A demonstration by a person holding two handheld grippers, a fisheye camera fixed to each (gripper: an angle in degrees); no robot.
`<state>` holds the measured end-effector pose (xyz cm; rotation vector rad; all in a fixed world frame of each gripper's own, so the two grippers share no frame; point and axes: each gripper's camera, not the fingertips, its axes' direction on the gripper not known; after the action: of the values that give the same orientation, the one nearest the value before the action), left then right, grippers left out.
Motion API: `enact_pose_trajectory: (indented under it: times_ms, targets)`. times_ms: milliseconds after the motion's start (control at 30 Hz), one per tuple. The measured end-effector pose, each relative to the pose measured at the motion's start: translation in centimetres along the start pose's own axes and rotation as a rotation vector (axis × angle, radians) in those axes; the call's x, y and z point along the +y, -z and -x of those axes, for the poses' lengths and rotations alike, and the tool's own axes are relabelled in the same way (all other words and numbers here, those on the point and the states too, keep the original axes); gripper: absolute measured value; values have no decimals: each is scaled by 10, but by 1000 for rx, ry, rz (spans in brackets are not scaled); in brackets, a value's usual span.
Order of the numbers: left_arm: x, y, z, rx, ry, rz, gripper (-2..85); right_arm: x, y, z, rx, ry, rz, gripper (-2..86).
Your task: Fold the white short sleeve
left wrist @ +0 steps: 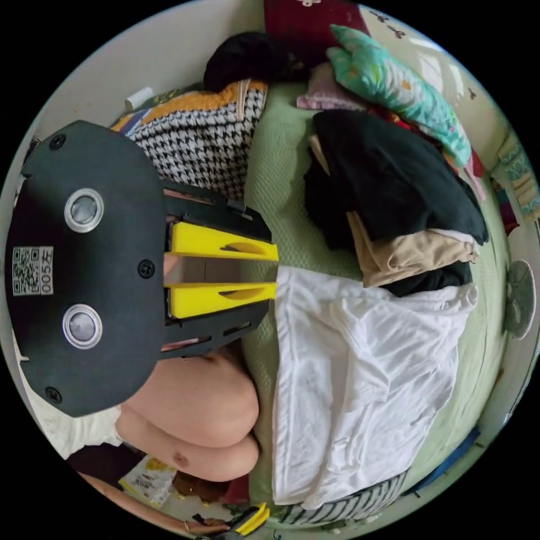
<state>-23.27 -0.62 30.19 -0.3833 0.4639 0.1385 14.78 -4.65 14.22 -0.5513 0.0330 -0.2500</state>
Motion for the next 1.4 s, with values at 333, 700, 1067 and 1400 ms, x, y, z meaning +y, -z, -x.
enact_pose_trajectory:
  times_ms: [333,700,1067,1400]
  targets:
    - [-48,23,-76,152,-233,-147,107,-84,46,49,-161,142,-175,91]
    - [-69,-8,-106,95,-259,-89,105,-139,16,80,-210,60,-88,68]
    - [-17,38,-87,141,-205,-193,50,-75,76,74,-244,47,-279,-5]
    - [63,-16,-63,244,-101,-68,56,-4,16,113,-383,-52,-154,24]
